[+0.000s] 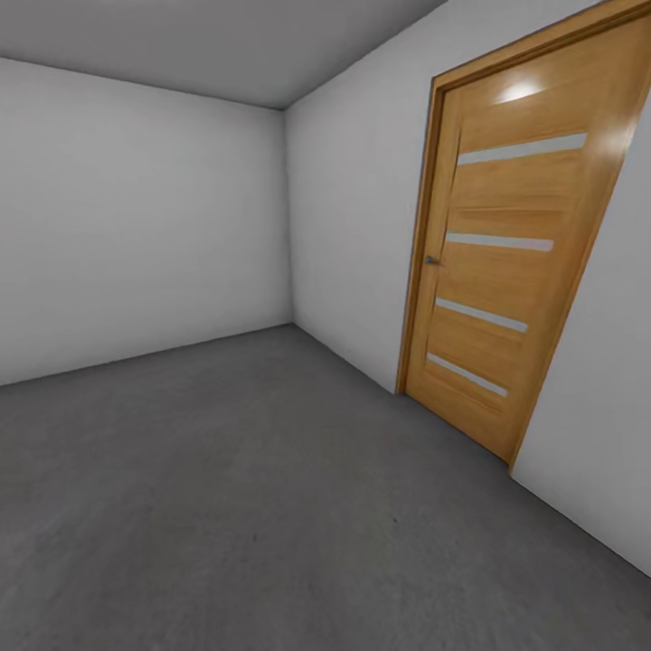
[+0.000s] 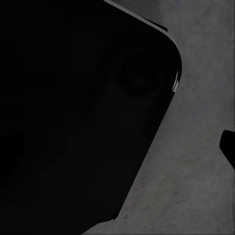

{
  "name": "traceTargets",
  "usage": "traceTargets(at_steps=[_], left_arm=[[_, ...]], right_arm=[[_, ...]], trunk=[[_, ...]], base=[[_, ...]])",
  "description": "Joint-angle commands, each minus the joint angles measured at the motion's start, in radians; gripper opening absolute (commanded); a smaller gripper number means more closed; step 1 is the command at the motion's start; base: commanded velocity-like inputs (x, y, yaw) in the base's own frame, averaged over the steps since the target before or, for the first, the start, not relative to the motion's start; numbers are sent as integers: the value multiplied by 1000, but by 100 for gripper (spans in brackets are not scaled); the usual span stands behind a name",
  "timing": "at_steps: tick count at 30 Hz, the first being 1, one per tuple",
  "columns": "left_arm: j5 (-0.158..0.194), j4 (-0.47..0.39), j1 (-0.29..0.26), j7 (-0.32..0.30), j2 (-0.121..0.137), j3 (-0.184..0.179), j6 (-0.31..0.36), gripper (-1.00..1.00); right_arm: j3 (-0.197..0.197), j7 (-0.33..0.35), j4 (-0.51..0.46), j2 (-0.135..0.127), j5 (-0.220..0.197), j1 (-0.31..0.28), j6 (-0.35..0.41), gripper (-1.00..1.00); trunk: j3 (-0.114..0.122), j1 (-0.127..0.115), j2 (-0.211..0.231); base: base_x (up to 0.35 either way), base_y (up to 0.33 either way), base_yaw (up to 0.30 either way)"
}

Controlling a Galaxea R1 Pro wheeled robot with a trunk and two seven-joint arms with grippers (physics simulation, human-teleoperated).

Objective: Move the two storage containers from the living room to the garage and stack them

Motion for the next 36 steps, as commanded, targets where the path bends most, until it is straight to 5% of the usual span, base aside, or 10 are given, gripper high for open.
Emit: traceTargets(at_steps=[1,36], left_arm=[[3,0,0,0,0,1,-2,100],[3,0,0,0,0,1,-2,100]], right_arm=[[8,1,0,0,-11,0,-3,100],[8,1,0,0,-9,0,-2,100]], trunk=[[-1,1,0],[-1,1,0]], base=[[322,0,0],[322,0,-51]])
